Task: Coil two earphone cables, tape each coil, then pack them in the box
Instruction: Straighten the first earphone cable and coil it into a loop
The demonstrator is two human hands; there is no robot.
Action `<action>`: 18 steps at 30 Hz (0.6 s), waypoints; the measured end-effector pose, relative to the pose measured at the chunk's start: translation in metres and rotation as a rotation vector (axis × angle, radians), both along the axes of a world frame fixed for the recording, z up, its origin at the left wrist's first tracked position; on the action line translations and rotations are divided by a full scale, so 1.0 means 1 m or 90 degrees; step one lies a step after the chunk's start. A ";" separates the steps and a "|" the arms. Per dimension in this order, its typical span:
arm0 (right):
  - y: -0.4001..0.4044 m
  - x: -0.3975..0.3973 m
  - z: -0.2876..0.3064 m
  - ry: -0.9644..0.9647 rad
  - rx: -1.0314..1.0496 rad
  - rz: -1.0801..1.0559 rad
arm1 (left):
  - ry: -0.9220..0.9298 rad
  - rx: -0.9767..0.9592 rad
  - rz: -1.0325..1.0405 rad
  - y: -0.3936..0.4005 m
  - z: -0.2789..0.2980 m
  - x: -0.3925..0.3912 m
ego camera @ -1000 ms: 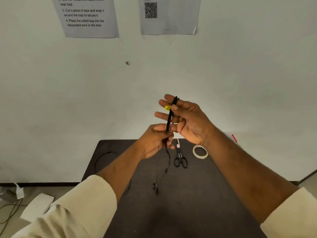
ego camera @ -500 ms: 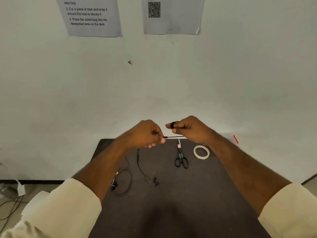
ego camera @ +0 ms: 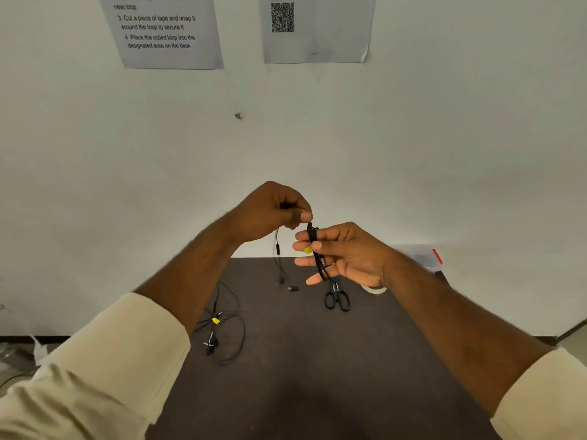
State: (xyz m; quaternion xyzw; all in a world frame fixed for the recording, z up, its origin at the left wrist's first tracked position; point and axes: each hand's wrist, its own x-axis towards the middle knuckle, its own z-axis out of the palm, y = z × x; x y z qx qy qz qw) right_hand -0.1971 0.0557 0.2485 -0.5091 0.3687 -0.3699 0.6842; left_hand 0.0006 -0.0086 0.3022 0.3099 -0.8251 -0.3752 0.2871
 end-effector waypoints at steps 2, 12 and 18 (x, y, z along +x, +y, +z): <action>0.003 0.001 0.003 -0.086 0.014 0.015 | 0.104 0.084 -0.004 0.002 -0.010 -0.002; 0.000 0.020 0.032 -0.298 -0.071 -0.018 | 0.363 0.442 -0.053 0.032 -0.061 -0.027; -0.011 0.015 0.039 -0.278 -0.130 -0.135 | 0.328 0.438 0.014 0.035 -0.066 -0.022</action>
